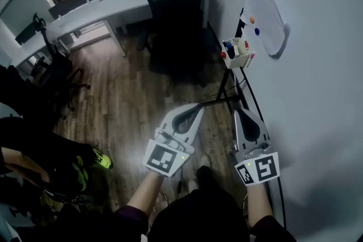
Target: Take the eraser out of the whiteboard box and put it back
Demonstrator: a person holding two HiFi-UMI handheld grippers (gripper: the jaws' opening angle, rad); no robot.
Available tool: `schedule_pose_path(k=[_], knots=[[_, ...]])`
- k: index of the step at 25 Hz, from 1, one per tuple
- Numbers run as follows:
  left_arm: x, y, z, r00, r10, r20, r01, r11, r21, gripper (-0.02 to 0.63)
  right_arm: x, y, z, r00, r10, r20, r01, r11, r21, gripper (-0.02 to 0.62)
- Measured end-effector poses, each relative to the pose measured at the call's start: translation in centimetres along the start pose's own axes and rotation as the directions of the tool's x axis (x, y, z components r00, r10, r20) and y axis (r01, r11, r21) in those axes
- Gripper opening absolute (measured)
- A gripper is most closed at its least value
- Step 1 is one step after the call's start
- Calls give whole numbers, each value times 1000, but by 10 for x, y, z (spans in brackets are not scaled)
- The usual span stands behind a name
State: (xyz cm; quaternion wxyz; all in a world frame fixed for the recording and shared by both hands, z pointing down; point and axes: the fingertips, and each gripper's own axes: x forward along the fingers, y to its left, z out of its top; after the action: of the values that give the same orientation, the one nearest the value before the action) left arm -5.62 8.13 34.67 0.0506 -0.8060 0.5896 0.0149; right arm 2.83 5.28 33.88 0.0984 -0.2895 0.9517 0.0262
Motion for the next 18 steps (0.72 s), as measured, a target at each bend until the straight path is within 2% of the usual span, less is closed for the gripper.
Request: schedule_pose_path(k=[18], knots=[[140,64,-23,999,13,-34,-13,1000,2,6,97,-113,-34,1000,9,-22,-8,999,43,3]])
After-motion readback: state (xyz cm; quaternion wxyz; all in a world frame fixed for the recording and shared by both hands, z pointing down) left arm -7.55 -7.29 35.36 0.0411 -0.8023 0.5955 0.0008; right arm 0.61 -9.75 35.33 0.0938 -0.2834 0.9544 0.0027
